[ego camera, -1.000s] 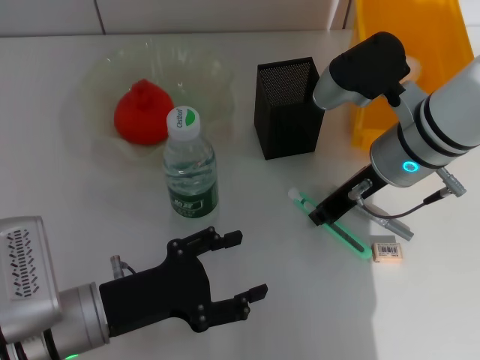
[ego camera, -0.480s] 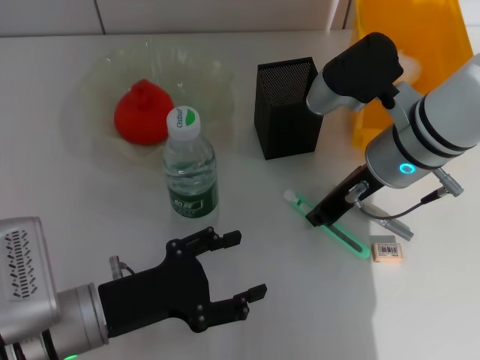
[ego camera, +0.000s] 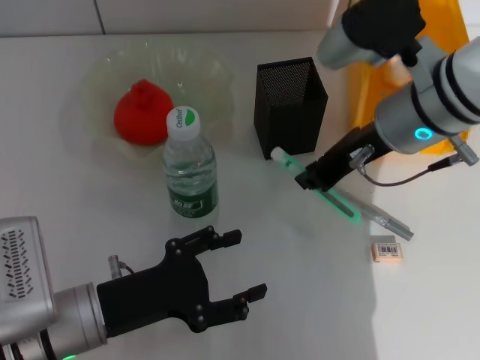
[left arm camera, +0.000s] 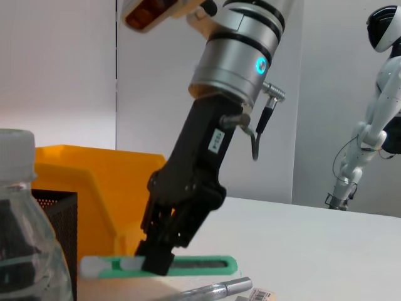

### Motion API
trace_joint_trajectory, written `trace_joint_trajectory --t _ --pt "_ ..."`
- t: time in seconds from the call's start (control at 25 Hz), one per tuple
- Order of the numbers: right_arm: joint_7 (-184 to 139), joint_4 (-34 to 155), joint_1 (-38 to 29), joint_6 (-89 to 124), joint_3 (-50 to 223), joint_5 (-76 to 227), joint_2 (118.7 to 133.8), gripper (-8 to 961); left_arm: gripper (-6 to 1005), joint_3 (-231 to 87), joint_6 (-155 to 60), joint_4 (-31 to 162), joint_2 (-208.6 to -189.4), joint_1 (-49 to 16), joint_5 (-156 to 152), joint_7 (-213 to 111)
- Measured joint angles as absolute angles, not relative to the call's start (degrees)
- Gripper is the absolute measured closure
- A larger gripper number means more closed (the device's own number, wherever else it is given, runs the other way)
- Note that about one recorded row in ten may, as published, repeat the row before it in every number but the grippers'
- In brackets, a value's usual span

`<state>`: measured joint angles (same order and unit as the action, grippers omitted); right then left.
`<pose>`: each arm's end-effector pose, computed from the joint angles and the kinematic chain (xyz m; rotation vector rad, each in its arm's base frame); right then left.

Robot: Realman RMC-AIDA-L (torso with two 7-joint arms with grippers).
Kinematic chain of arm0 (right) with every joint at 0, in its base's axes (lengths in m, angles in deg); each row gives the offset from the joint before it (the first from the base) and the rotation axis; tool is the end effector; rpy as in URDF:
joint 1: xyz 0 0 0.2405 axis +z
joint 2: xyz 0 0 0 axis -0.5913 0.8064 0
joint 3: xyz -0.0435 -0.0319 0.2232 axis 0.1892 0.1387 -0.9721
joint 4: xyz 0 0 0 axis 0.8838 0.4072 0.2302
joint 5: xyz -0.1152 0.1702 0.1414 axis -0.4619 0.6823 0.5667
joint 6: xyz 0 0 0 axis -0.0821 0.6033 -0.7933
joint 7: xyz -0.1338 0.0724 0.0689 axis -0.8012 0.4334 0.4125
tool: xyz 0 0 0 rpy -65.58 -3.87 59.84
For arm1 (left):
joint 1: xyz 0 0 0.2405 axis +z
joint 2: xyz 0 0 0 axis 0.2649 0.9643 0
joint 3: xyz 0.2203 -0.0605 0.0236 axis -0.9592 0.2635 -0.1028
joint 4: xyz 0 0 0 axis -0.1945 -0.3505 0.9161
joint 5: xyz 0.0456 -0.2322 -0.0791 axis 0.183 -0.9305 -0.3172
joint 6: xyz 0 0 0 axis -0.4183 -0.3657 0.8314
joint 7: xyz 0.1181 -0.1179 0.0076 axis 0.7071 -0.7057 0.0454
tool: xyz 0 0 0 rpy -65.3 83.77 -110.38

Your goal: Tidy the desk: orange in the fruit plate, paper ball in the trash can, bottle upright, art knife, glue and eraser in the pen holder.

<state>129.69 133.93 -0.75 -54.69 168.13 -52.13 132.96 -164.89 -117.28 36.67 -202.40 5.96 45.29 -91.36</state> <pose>0.1167 0.3798 -0.0514 -2.6496 0.9160 -0.3383 -0.2650 0.2425 -0.1126 -2.6843 -0.2572 -0.8944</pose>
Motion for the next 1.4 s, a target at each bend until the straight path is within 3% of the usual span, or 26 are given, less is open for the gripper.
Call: trace_joint_trajectory --t 0.28,0.56,1.4 --pt "121.8 145.5 -4.0 -59.0 154.5 -40.2 132.83 785 205 -164.9 -117.4 36.7 -202.4 5.9 45.3 -91.4" --pt "110.2 147.9 -7.8 -46.1 149.3 -36.8 132.95 784 205 -165.0 -117.3 36.7 -202.51 5.4 45.3 -91.4" --pt "65.3 114.5 -6.7 -31.3 149.7 0.9 132.98 779 206 -165.1 -117.2 36.7 -202.58 5.3 45.3 -91.4"
